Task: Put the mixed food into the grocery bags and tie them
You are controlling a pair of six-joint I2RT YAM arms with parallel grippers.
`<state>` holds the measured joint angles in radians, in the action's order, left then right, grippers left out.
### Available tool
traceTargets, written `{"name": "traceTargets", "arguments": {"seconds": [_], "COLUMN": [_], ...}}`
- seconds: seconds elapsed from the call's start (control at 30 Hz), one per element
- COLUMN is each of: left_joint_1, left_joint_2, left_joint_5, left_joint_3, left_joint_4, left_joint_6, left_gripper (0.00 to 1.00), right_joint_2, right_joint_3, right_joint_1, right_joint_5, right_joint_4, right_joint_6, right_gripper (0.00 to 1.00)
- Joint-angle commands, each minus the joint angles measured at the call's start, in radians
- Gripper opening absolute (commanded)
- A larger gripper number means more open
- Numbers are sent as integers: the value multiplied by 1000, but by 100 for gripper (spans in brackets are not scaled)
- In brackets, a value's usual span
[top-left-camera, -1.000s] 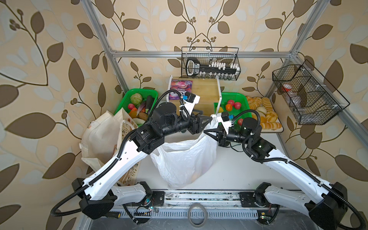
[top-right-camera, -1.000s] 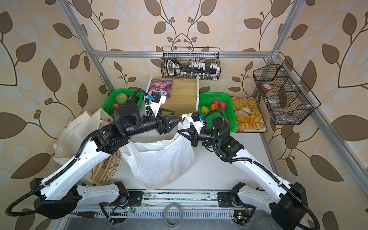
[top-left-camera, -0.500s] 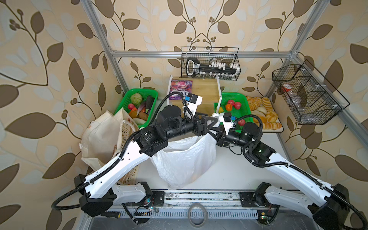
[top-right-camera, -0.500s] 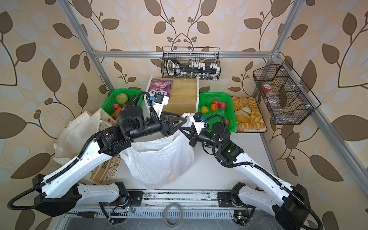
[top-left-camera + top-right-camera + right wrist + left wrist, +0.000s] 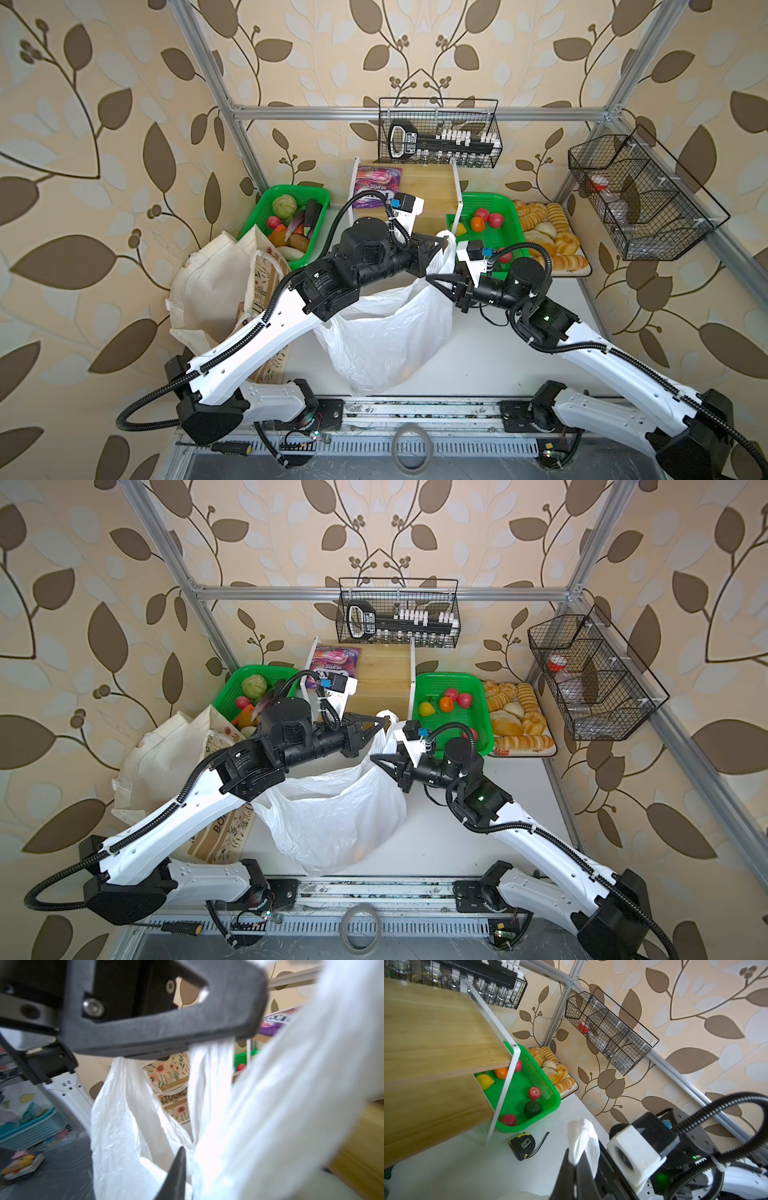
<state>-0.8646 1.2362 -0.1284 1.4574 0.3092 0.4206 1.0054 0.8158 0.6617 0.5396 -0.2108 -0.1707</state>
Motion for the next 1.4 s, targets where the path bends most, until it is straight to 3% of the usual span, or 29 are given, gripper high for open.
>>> {"name": "traceTargets", "arguments": {"seconds": [0.0,0.17,0.4,0.7,0.83,1.0,1.2,1.37], "left_joint_1": [-5,-5,-5,-5,-5,-4,-2,-2], "left_joint_2": [-62,-117,-126,-68,-39,-13,21,40], "left_joint_5": [-58,-227,-342,-425,-471,-473,-458,-424], "left_joint_3": [7,-27,-64,-24,-4,14,37,35], "left_joint_4": [-59,-68,-132,-141,-159,-168,-187,-216], "left_joint_6": [-124,-303,-314,-318,-309,-305,-293,-270], "left_gripper": [0,0,0,0,0,0,0,0], "right_joint_2": [-40,-30,41,159,208,231,183,143], "right_joint_3": [15,46,155,259,284,290,218,178], "right_joint_1": [-22,-209,-265,-222,-211,-221,-247,-262], "right_joint_5": [179,452,651,725,759,777,750,724], "right_joint_4": [110,65,125,181,198,234,214,170], "right_joint_6": [92,6,97,172,187,195,201,164], "right_gripper": [42,64,69,70,65,42,42,33]}}
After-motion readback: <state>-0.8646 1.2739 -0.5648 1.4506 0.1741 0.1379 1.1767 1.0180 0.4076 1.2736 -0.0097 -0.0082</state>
